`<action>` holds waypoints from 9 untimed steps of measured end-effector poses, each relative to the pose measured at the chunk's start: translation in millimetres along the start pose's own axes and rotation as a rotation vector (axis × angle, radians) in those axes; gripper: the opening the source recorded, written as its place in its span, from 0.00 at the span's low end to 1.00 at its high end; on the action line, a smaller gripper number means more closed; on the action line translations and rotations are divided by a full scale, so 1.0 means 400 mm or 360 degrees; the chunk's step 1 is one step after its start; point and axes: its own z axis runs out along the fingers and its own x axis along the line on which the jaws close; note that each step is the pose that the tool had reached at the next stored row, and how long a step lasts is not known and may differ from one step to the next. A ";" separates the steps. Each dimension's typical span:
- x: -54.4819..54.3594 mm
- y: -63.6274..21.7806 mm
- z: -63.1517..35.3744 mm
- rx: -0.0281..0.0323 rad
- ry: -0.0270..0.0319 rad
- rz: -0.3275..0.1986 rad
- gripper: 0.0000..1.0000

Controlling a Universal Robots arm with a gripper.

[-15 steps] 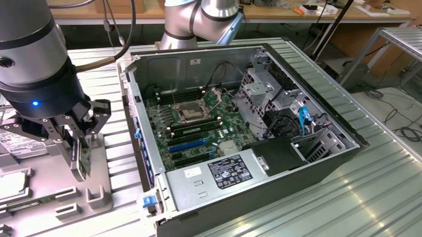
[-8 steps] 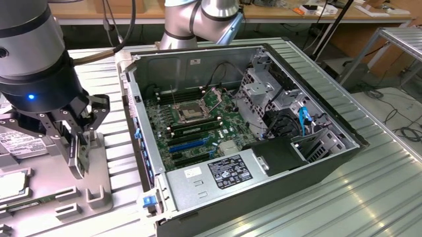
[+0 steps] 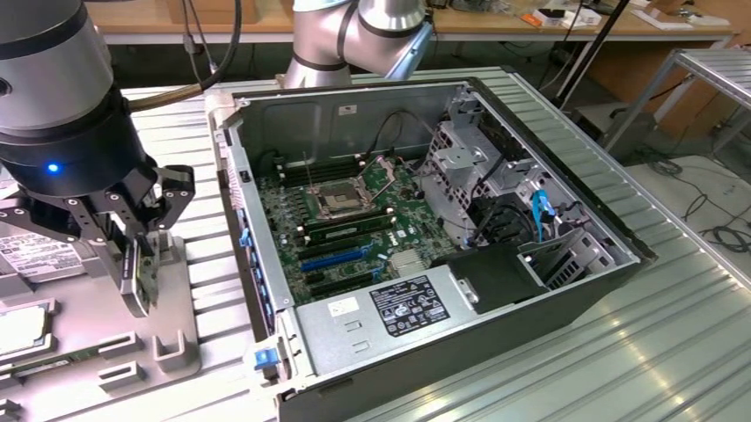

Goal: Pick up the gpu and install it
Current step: 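Pick up the gpu and move the gpu toward the slot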

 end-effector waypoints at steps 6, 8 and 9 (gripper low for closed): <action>0.000 0.000 0.000 0.00000 0.00000 0.0000 0.27; 0.000 0.000 -0.003 0.00003 0.00004 0.0000 0.27; 0.000 0.000 -0.004 0.00004 0.00005 0.0000 0.27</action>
